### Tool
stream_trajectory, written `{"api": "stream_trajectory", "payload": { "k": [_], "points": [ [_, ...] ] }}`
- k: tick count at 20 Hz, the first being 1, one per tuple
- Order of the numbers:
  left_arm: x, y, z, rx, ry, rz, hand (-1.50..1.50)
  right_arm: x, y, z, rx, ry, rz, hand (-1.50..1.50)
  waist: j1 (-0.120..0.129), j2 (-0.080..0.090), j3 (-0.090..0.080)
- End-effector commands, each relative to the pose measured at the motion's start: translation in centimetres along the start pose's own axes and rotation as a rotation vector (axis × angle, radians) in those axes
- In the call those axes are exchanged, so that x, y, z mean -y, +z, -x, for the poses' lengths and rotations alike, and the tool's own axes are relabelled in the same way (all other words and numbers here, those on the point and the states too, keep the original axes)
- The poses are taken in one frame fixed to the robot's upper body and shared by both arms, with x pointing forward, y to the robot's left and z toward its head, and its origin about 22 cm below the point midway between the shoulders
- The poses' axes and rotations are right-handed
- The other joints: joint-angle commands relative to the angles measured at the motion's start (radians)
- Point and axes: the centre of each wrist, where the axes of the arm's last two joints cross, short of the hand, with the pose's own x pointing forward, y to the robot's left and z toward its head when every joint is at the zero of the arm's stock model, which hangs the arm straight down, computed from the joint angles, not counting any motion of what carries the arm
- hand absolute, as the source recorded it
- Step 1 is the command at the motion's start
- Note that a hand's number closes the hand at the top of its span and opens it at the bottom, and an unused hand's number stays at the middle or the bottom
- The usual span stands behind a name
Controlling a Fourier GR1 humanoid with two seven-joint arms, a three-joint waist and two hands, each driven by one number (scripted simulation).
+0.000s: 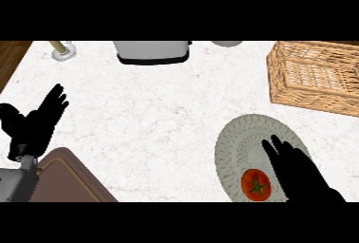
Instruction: Pick the tomato from the placemat and place it in the basket
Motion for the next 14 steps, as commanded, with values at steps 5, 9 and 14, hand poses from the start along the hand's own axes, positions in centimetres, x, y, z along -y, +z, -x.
{"api": "stream_trajectory", "payload": {
  "k": [5,9,14],
  "points": [
    [2.3,-0.4,-0.2,-0.002,0.001,0.035,0.0,0.4,3.0,2.4,0.118,-0.182,0.175,-1.5,0.008,0.005,0.001],
    [-0.2,-0.1,-1.4,0.022,0.013,0.033,0.0,-2.2,1.3,5.4,0.119,-0.192,0.216,-1.5,0.027,0.008,0.001],
    [0.4,-0.2,0.3,0.013,0.006,0.029,0.0,-6.3,0.3,5.6,0.143,-0.308,0.223,-1.5,0.032,0.01,-0.001]
  ]
}}
